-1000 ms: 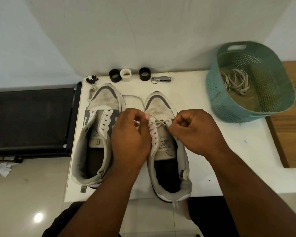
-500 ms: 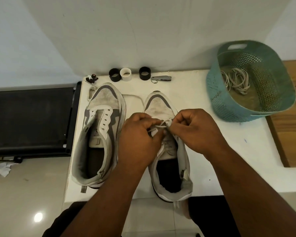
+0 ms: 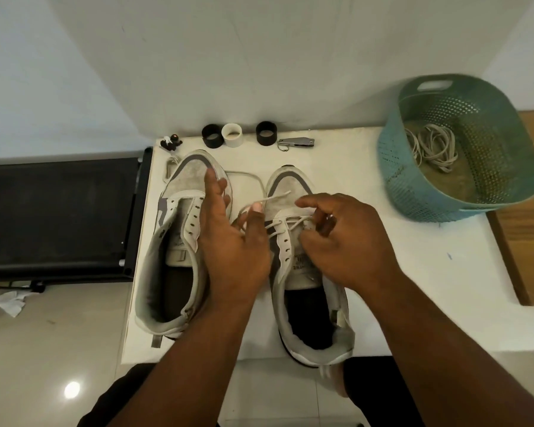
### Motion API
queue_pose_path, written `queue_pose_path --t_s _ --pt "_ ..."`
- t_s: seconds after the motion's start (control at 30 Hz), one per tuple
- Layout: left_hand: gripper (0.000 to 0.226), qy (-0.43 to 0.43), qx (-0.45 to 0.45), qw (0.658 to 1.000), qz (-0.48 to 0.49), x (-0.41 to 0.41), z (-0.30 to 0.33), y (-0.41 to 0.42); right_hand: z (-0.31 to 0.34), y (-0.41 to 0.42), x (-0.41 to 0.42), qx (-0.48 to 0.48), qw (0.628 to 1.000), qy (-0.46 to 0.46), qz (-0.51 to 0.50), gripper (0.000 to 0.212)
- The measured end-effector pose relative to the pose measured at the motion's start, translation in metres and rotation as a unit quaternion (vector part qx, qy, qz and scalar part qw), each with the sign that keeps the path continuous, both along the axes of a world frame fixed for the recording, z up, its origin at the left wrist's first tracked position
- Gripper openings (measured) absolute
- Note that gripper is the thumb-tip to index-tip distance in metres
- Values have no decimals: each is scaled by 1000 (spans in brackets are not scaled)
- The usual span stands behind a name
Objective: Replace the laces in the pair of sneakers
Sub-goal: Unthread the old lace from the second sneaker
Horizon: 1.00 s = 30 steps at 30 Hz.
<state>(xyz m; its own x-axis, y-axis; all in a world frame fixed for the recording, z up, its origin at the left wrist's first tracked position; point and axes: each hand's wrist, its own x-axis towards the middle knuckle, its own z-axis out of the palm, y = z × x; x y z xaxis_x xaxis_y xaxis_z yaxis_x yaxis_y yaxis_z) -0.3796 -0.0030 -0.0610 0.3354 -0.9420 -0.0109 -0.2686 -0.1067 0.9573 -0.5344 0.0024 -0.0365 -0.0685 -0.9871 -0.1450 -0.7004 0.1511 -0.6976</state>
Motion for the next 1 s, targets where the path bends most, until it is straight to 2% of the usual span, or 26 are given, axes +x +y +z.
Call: queue_pose_path --t_s 0.07,0.1,0.17,0.23,0.37,0.43,0.5,0.57,0.6,0.67,0.7,0.73,0.83,0.9,0.93,1.0 --pt "47 -106 -88 989 -46 3 0 5 1 1 8 -26 996 68 54 34" --pt "33 -127 -103 982 -95 5 -1 6 2 1 10 -18 993 94 65 31" --pt "14 -94 -74 970 -211 7 -1 10 4 -1 13 6 989 130 64 25" --pt "15 -80 -41 959 -270 13 -4 12 5 -1 14 6 988 143 49 23" --pt "36 -103 -17 935 -339 21 -7 15 8 -1 18 32 986 155 54 26" --pt "44 -142 -14 929 -341 19 -9 17 7 -1 18 42 982 178 54 21" --pt "37 -157 -5 938 -310 15 -10 19 5 -2 17 41 983 174 51 14" --pt "31 -151 2 953 -264 15 -11 17 2 -7 11 51 994 91 21 4" --pt "30 -147 7 959 -242 15 -12 16 3 -10 4 72 997 13 -20 11" --pt "35 -127 14 970 -204 17 -13 15 6 -16 -9 128 967 -184 -125 17" --pt "39 -120 10 973 -197 17 -13 15 4 -18 -16 141 949 -228 -163 18" --pt "42 -117 2 974 -195 17 -13 15 2 -19 -20 139 947 -228 -178 18" --pt "48 -137 -29 971 -192 15 -11 16 -4 -16 -12 26 989 -65 -134 4" --pt "54 -140 -40 972 -185 13 -10 16 -1 -11 0 -39 998 18 -45 26" --pt "58 -135 -41 973 -184 13 -10 16 0 -9 5 -37 998 50 -13 29" --pt "67 -120 -40 974 -190 12 -8 19 -2 -6 14 6 994 109 16 22"
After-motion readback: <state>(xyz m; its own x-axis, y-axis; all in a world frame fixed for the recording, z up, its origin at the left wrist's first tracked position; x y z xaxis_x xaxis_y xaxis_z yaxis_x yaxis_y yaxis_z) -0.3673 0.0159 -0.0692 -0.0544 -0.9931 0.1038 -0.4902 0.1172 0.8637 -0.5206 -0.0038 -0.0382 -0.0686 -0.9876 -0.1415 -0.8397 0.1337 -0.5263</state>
